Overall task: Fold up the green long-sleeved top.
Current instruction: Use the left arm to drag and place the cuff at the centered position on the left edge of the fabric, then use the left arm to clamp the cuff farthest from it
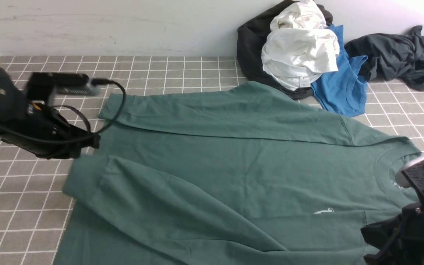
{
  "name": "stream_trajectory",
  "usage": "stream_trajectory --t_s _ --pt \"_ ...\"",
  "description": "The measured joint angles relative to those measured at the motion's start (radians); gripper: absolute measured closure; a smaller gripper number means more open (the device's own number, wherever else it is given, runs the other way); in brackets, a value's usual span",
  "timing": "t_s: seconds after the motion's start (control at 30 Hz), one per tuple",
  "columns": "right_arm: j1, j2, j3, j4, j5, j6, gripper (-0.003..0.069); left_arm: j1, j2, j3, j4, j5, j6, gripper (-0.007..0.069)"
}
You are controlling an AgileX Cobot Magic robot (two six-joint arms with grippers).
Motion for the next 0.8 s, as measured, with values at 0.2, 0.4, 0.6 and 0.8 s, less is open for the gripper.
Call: stream_trajectory --t_s 0.2,0.4,0.6,0.8 --pt "0.000 0.000 0.000 0.009 0.000 0.000 0.0669 0.001 0.136 -0.227 0.002 0.122 -0.028 0.0287" --pt "0.000 0.000 0.000 0.009 0.000 0.001 0.0669 0.001 0.194 -0.350 0.008 0.254 -0.032 0.0194" --pt "0.000 0.000 0.000 0.009 -0.008 0.001 0.0664 0.001 0.308 -0.353 0.018 0.311 -0.001 0.0188" --pt "0.000 0.000 0.000 0.009 -0.015 0.001 0.0661 -0.005 0.350 -0.353 0.017 0.346 0.035 0.0214"
